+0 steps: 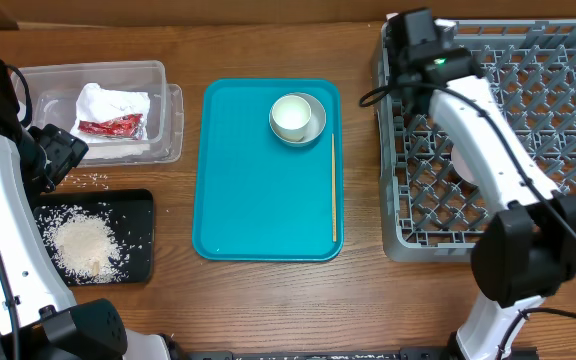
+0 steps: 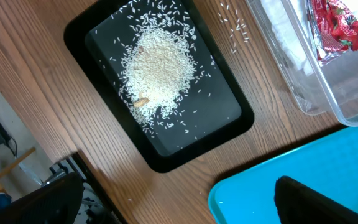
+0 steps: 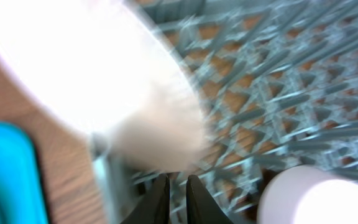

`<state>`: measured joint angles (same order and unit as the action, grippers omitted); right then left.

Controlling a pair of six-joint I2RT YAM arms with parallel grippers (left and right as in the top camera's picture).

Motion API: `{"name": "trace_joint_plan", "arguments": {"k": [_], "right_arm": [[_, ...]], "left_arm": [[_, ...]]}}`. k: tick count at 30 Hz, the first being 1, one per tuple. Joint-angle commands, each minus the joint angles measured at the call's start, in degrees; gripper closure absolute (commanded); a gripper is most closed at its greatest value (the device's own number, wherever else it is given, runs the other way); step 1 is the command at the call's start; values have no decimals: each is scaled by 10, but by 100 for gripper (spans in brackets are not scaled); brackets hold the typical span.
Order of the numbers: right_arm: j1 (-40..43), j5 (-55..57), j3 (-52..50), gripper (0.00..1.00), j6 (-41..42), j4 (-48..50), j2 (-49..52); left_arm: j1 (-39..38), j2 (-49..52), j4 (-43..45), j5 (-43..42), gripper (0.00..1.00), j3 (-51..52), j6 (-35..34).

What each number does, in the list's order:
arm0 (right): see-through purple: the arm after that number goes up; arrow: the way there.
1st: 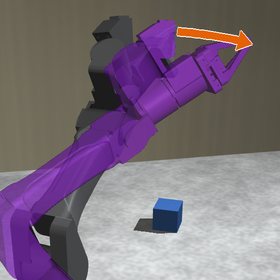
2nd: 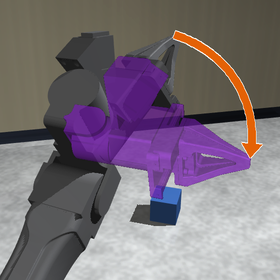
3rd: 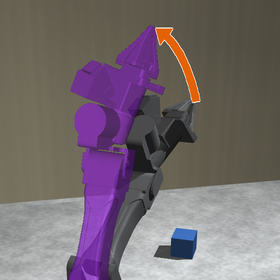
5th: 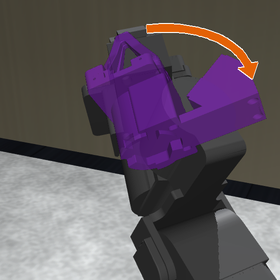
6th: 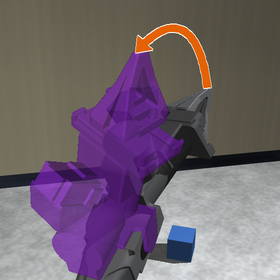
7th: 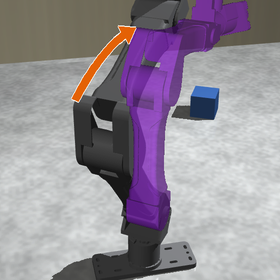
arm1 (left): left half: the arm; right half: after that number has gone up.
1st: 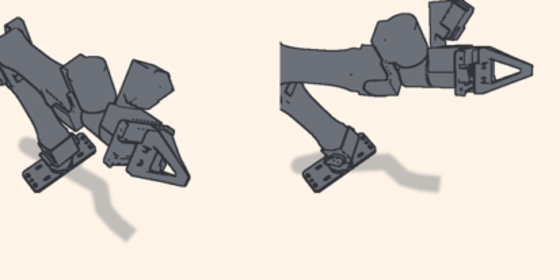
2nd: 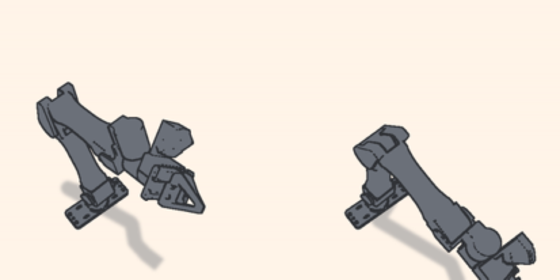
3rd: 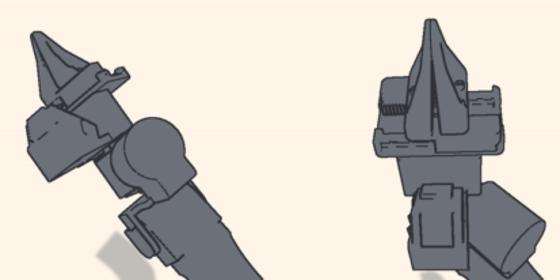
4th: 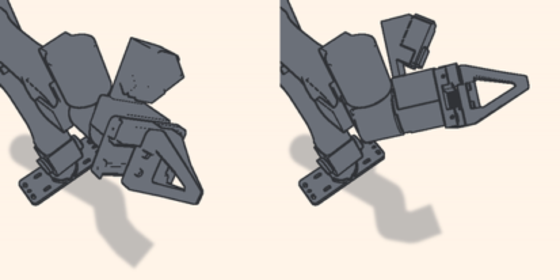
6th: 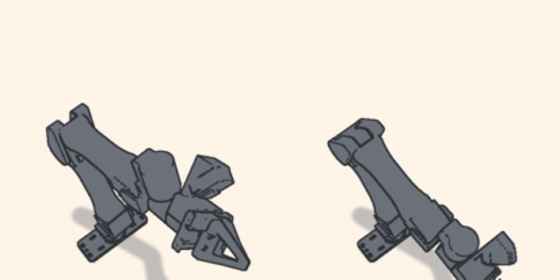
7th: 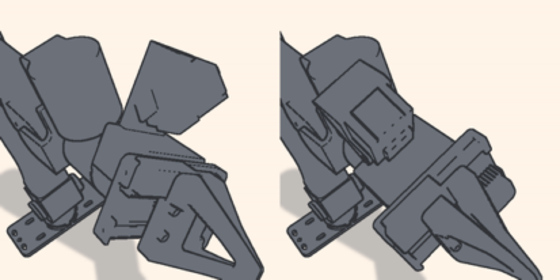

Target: Sort waste into correct bins and load items into the dishwasher

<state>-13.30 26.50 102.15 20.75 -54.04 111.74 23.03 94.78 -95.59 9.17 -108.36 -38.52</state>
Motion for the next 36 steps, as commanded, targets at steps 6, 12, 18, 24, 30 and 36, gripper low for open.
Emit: {"name": "trace_joint_plan", "arguments": {"k": [6,12,18,24,30,36], "right_arm": [[62,10,14,89,5,-5,-22],[57,-113,14,94,5,-13,-37],[20,-310,13,96,-62,47,-43],[-29,-292,6,96,-62,120,-22],[-49,-184,6,96,-35,157,40],[-33,-111,6,96,-10,170,73]], "left_arm": [[2,4,1,2,0,0,11],[2,4,1,2,0,0,10],[2,4,1,2,0,0,11],[2,4,1,2,0,0,11],[2,4,1,2,0,0,11],[2,4,1,2,0,0,11]]}}
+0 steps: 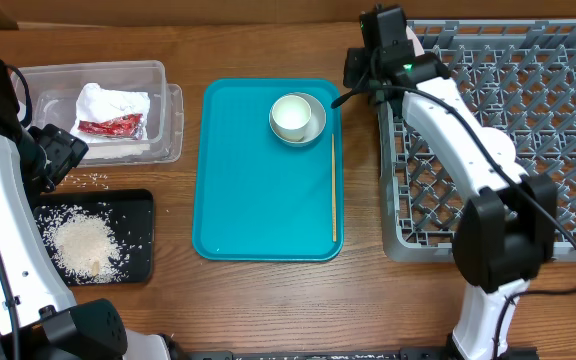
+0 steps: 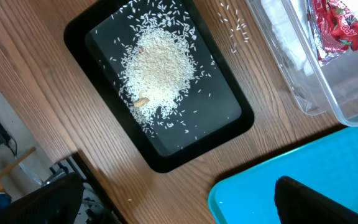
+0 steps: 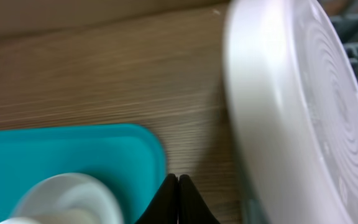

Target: Sort waste into correct bins and load items into the dishwasher

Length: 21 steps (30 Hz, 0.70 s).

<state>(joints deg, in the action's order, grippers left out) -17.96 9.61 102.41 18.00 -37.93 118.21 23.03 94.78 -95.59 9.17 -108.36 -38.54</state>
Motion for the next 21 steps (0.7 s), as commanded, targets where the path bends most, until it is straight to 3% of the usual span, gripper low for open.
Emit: {"name": "trace_joint_plan", "arguments": {"k": [1,21], "right_arm": [[17,60,3,96,18,10,8],[47,203,116,95,17,-98,7]], "left_arm": [[2,4,1,2,0,0,11],[2,4,1,2,0,0,11]]}}
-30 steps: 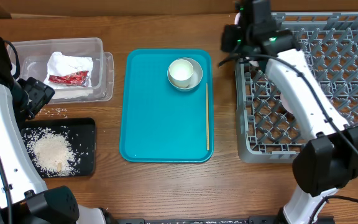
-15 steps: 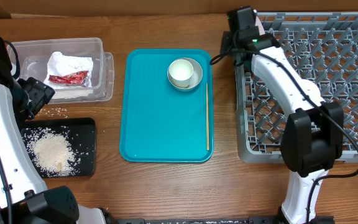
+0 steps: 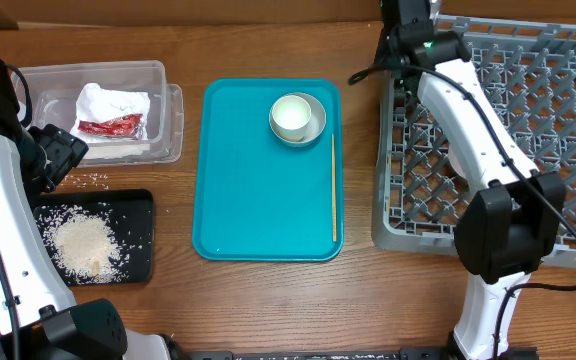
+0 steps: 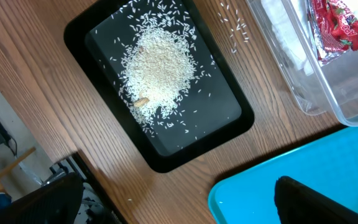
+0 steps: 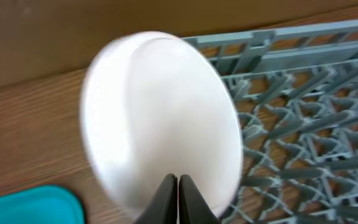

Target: Sort waste into correct bins and load items into the dishwasher

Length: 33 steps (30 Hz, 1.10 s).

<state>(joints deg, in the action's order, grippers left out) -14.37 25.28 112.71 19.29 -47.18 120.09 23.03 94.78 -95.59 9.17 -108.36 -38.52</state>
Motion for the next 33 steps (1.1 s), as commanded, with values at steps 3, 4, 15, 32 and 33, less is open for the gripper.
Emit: {"name": "trace_joint_plan", "arguments": {"k": [3,4,15,32,33], "right_arm": [[24,47,13,95,5,-19,-12],[27,47,13,95,5,-25,-12],[3,-42,14,82,5,-80,-90],[-86,-314,-102,23,3,-228,-125],[-89,-314,-120,25,3,-226,-125]], "left_arm": [[2,4,1,2,0,0,11],[2,4,1,2,0,0,11],[2,4,1,2,0,0,11],[2,4,1,2,0,0,11],[2,4,1,2,0,0,11]]}}
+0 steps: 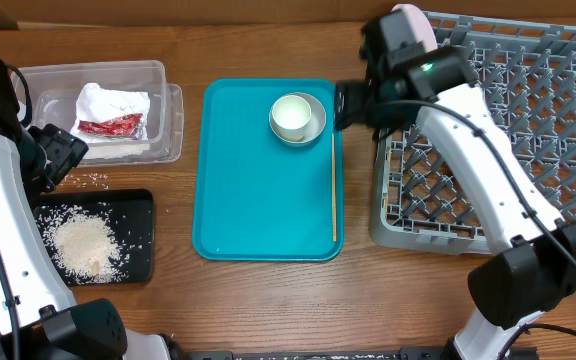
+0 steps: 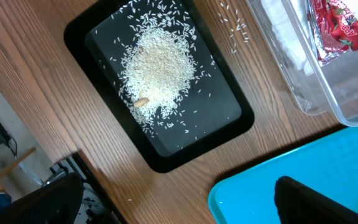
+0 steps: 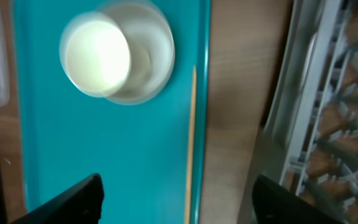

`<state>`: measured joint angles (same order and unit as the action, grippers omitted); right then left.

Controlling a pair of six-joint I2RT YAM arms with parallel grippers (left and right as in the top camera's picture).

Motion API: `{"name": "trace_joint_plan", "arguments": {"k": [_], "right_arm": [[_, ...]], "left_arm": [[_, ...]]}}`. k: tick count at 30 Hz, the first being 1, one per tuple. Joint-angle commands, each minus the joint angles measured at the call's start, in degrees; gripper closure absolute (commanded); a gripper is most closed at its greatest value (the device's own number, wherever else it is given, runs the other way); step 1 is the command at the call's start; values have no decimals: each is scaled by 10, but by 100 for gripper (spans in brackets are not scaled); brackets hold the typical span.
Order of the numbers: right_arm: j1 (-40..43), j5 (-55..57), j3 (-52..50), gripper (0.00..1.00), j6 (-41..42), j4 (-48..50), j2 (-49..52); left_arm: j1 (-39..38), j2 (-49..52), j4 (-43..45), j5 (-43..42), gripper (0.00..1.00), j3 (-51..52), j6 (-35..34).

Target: Sort waste into correct bins and load items into the dishwasher

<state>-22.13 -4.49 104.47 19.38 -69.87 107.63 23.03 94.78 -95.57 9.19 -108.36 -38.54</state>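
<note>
A white bowl (image 1: 298,118) with a cup inside it sits at the far right of the teal tray (image 1: 258,200); the right wrist view shows the same bowl (image 3: 120,59). A wooden chopstick (image 1: 333,190) lies along the tray's right rim, and is the same chopstick (image 3: 190,143) seen from the wrist. My right gripper (image 1: 350,105) hangs open over that rim, right of the bowl, its fingers (image 3: 73,196) wide apart and empty. A white plate (image 1: 413,20) stands on edge in the far left corner of the grey rack (image 1: 498,150). My left gripper (image 2: 176,211) is open and empty.
A clear bin (image 1: 98,110) at the far left holds a red wrapper (image 2: 337,28) and white paper. In front of it a black tray (image 1: 93,240) holds a heap of rice (image 2: 160,68), and a few grains lie on the wood between them.
My right gripper was shut at the white plate by the rack's far left corner. It now hangs open over the tray's right rim, and the plate stands in that corner. The left arm is unmoved.
My right gripper was nearly shut over the rack's left part with the plate close by. Then it was shut at the rack's far left corner beside the plate, twice. Now it is open over the tray beside the bowl. The left arm stayed still throughout.
</note>
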Motion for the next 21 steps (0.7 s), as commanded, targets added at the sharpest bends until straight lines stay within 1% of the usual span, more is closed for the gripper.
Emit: {"name": "trace_joint_plan", "arguments": {"k": [1,5,8,12,14,17,21], "right_arm": [[-15,-16,-59,29,2,7,0],[-25,-16,-130,39,18,43,0],[-27,-16,-169,51,30,80,0],[-28,-20,-207,58,32,125,0],[-34,-20,-223,61,32,141,1],[-54,-14,-235,61,35,161,4],[-90,45,-235,63,50,175,22]], "left_arm": [[2,4,1,2,0,0,11],[2,4,1,2,0,0,11],[2,4,1,2,0,0,11],[2,4,1,2,0,0,11],[2,4,1,2,0,0,11],[2,4,1,2,0,0,11],[2,4,1,2,0,0,11]]}}
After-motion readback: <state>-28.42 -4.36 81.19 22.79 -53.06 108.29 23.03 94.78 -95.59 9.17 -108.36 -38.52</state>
